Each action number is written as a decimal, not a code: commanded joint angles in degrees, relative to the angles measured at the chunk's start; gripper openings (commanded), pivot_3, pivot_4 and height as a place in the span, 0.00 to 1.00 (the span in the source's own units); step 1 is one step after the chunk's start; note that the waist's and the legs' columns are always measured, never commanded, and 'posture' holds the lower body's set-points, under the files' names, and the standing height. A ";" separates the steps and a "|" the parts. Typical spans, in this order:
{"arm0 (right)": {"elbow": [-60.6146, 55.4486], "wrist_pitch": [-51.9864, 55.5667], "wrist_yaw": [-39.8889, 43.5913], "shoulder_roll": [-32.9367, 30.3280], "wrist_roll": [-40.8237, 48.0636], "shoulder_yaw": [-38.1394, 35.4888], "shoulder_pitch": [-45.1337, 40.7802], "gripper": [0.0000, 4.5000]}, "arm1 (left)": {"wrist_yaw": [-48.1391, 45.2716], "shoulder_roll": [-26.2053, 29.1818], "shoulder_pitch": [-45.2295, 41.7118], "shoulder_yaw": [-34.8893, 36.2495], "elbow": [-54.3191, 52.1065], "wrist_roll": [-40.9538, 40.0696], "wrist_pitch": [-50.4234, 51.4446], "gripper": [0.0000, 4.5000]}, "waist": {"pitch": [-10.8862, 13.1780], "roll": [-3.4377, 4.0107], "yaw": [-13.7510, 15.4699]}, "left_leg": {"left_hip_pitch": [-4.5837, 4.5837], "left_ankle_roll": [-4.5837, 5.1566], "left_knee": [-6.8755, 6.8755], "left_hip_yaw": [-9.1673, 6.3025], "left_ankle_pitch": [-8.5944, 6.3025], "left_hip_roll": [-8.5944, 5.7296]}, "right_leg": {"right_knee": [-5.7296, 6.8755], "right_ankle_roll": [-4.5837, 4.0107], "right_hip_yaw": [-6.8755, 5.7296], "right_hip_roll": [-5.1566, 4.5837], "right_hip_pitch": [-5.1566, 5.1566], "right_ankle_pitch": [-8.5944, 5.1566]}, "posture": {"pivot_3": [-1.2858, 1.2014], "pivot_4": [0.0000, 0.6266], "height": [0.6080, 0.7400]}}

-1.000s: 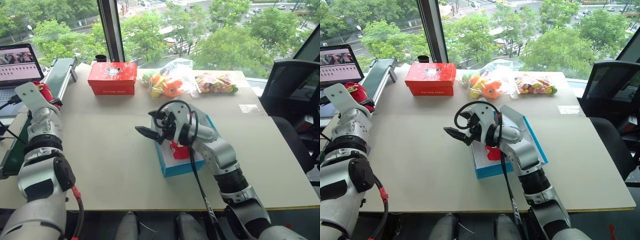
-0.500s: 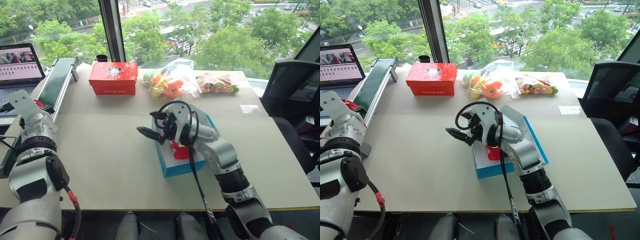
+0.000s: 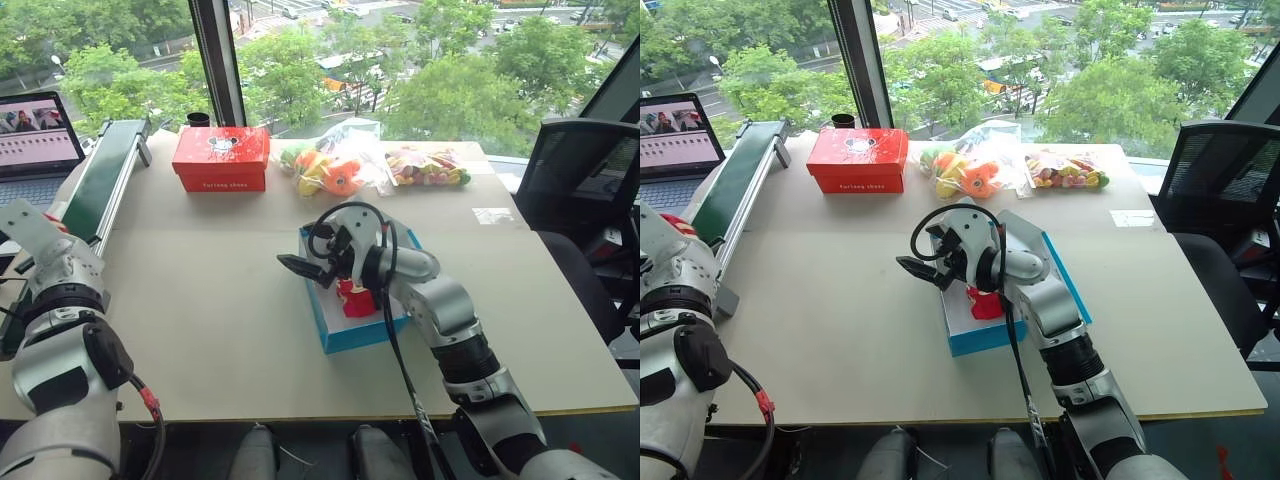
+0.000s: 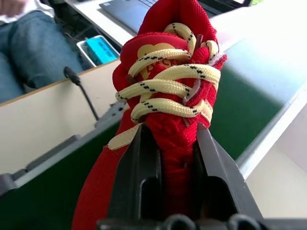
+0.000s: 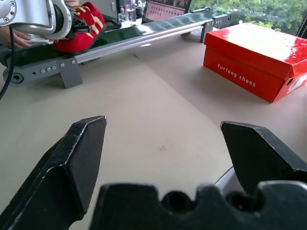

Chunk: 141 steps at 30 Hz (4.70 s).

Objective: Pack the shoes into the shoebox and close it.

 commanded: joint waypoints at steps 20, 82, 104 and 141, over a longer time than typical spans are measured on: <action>3.83 32.38 -28.21 7.23 46.33 -41.95 -12.40 1.00 | -42.64 -23.65 3.57 -22.82 -62.72 -17.99 27.64 0.05 | 0.09 -0.13 0.02 | -0.18 -0.11 -0.47 -0.03 0.10 -0.05 | -0.14 -0.03 0.01 -0.07 -0.09 0.02 | 0.52 0.24 0.99; -0.32 48.17 -23.04 -10.21 33.86 -14.03 -15.07 0.13 | -59.68 -0.69 24.48 -25.20 -81.33 -14.24 35.99 0.81 | 0.26 0.16 0.55 | -0.27 0.00 -0.64 0.00 0.15 -0.08 | -0.57 -0.04 0.08 -0.08 -0.12 -0.01 | 0.52 0.24 0.99; 28.21 30.95 -16.04 -3.26 18.95 -12.89 -10.72 0.13 | -53.75 -3.25 27.06 -23.37 -86.38 -14.64 38.51 0.81 | 0.19 0.07 -0.18 | 0.18 0.01 -0.55 0.03 0.16 -0.04 | -0.41 -0.06 0.14 -0.01 0.18 0.00 | 0.52 0.24 0.99; 6.53 45.09 -9.02 -5.22 10.75 -20.37 -17.55 0.99 | -63.00 -0.13 23.21 -30.66 -83.87 -13.17 37.37 0.82 | 0.06 0.00 0.48 | 0.04 0.19 -0.85 0.04 0.28 -0.05 | -0.38 -0.21 0.09 -0.03 -0.04 -0.05 | 0.52 0.24 0.99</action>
